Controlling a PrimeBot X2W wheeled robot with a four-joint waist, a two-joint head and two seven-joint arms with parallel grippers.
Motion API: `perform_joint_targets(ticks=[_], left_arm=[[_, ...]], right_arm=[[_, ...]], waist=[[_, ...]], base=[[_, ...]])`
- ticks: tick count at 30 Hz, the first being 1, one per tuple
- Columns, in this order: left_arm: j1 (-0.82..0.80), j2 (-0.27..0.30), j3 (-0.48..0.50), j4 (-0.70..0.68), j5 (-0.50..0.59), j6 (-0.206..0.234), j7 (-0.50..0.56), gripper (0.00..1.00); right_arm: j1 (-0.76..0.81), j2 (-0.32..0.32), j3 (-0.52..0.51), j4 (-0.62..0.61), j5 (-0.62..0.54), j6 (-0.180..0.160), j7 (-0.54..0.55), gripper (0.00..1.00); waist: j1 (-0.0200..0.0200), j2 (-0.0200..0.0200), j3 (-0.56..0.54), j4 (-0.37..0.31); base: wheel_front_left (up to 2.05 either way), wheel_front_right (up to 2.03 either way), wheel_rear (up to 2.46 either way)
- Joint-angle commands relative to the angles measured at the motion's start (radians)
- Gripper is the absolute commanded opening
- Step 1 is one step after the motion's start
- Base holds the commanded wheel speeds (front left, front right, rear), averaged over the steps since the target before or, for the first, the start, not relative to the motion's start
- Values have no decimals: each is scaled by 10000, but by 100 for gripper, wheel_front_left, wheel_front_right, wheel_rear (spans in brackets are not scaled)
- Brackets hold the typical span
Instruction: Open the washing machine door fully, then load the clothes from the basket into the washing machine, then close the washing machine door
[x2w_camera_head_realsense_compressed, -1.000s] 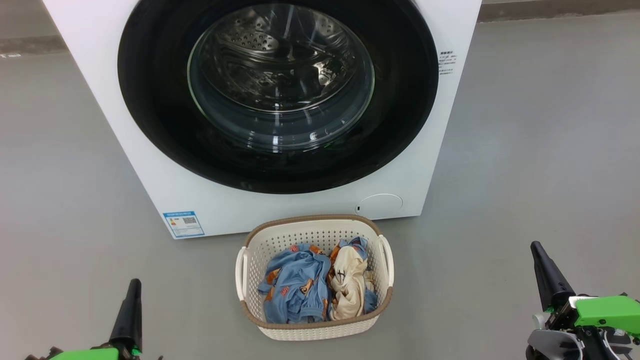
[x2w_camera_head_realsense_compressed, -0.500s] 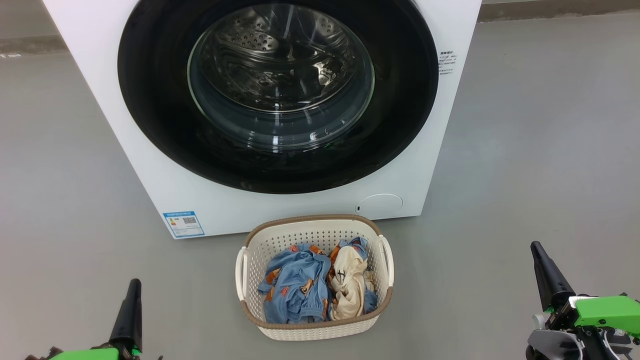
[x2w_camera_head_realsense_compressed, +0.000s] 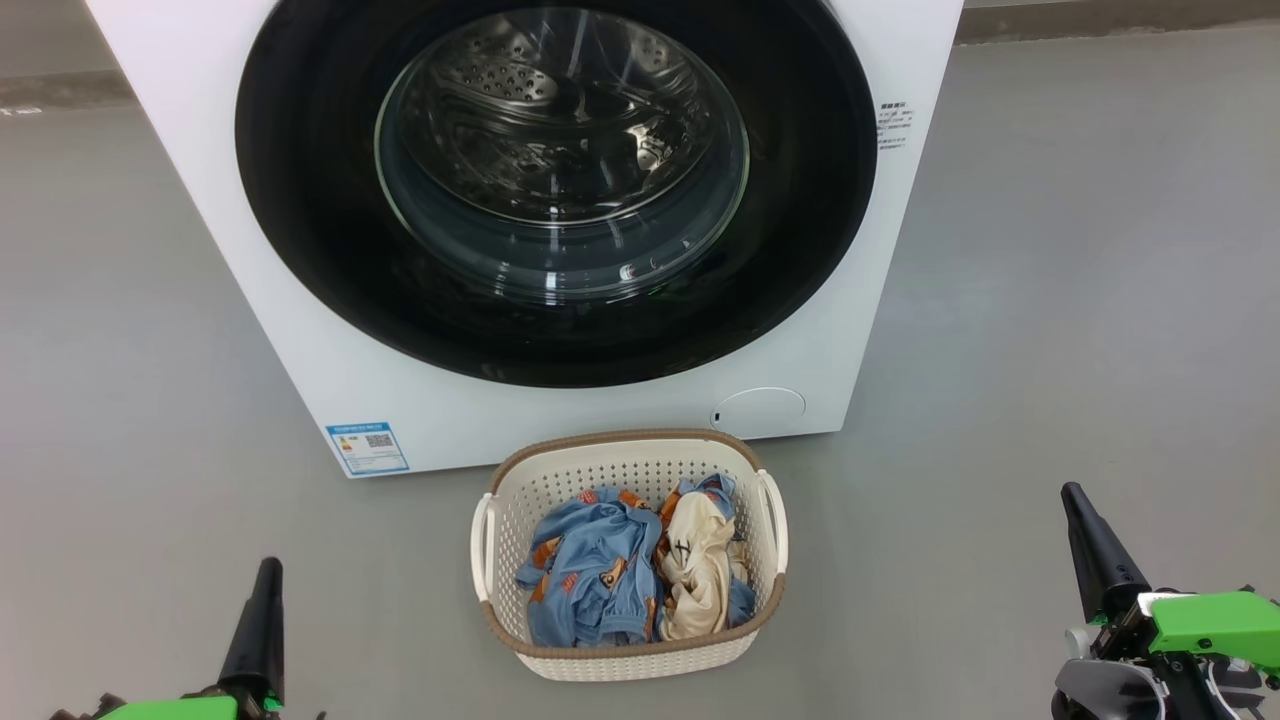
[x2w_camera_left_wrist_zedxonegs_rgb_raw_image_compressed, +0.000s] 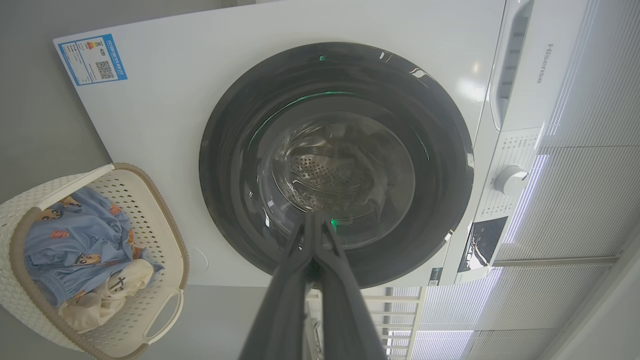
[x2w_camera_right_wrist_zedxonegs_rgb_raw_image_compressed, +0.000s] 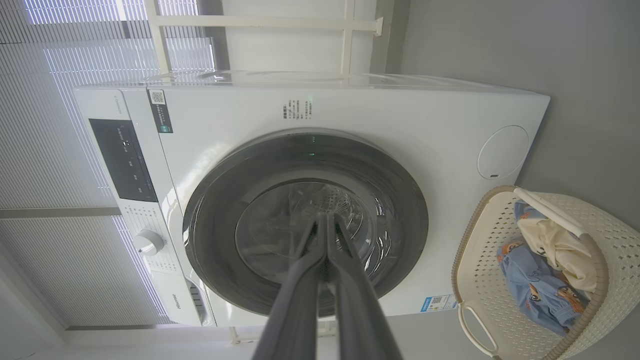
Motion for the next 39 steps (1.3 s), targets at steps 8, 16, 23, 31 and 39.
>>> perform_joint_targets(ticks=[8,16,23,31,39], left_arm=[[210,-88,-50,274,2,14,-18,100],[157,-67,-84,95,75,9,-127,100],[107,-30,-135,-68,147,4,-253,100],[49,52,-245,-252,268,-1,-440,100],[-31,176,-386,-442,371,-6,-659,100]], right_arm=[[225,120,38,328,-9,-1,-23,100],[156,107,199,174,-104,3,-253,100],[71,81,387,24,-198,6,-454,100],[-14,33,593,-201,-284,10,-703,100],[-111,-73,808,-495,-531,14,-954,100]], waist=[[0,0,7,1],[9,0,-5,15],[1,0,17,26],[0,0,24,37],[0,0,26,52]], base=[[0,0,0],[0,0,0],[0,0,0],[0,0,0],[0,0,0]])
